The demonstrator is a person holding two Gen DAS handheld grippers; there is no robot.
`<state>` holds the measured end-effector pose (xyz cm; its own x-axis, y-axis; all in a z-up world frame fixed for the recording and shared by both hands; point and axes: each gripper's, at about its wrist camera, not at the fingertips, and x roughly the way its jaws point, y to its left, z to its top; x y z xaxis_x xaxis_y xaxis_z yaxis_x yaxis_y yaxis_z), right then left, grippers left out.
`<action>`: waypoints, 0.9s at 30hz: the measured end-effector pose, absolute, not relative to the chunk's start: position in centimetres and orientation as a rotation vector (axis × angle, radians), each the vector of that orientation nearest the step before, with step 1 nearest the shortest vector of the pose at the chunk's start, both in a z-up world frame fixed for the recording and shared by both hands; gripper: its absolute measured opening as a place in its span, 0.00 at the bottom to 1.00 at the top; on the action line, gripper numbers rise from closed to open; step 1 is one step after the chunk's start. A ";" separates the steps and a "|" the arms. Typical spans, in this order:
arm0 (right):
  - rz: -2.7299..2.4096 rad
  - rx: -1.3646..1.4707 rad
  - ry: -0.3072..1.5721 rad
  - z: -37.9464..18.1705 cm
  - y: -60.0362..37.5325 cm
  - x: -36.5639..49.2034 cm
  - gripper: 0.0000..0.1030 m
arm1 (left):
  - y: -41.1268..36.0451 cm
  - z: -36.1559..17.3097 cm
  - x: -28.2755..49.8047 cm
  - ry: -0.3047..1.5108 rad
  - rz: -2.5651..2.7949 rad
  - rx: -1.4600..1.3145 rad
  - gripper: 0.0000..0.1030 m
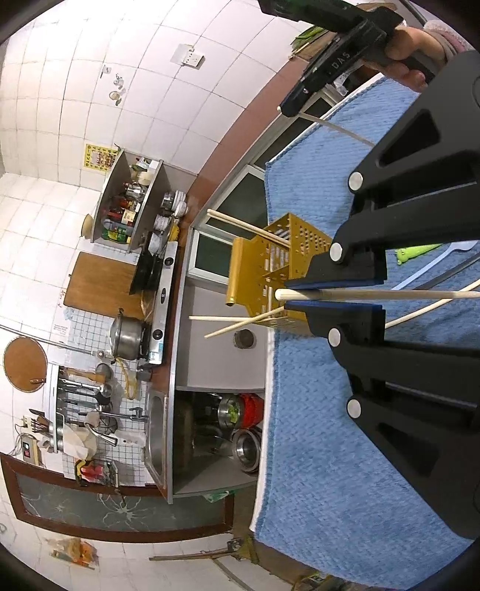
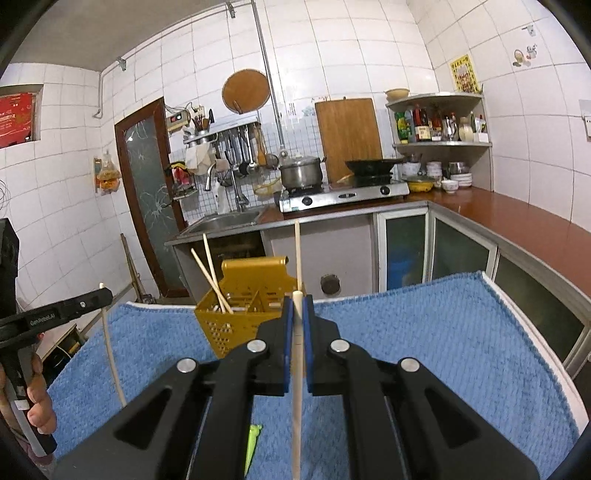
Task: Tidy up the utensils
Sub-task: 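Lower both chopsticks into the yellow holder with both tools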
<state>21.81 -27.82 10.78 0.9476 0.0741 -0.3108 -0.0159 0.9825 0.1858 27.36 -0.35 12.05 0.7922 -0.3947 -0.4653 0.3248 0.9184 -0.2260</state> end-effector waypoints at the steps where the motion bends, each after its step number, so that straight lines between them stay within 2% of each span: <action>1: 0.044 0.181 0.309 11.4 -27.9 22.0 0.05 | -0.4 12.3 27.7 0.526 -0.389 -0.138 0.04; 17: 0.057 0.125 0.059 21.9 -26.4 29.8 0.05 | -4.7 22.3 35.9 0.260 -0.393 -0.074 0.04; 22: 0.051 0.100 0.025 21.8 -25.4 33.1 0.05 | -5.9 21.4 39.6 0.232 -0.363 -0.057 0.04; 27: 0.058 0.098 0.069 18.5 -25.2 35.9 0.05 | -6.3 17.7 43.0 0.291 -0.376 -0.092 0.04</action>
<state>35.92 -25.16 18.53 0.9960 0.0609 -0.0661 -0.0541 0.9935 0.1000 42.96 -6.26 17.70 0.8894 -0.3742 -0.2627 0.3479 0.9267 -0.1424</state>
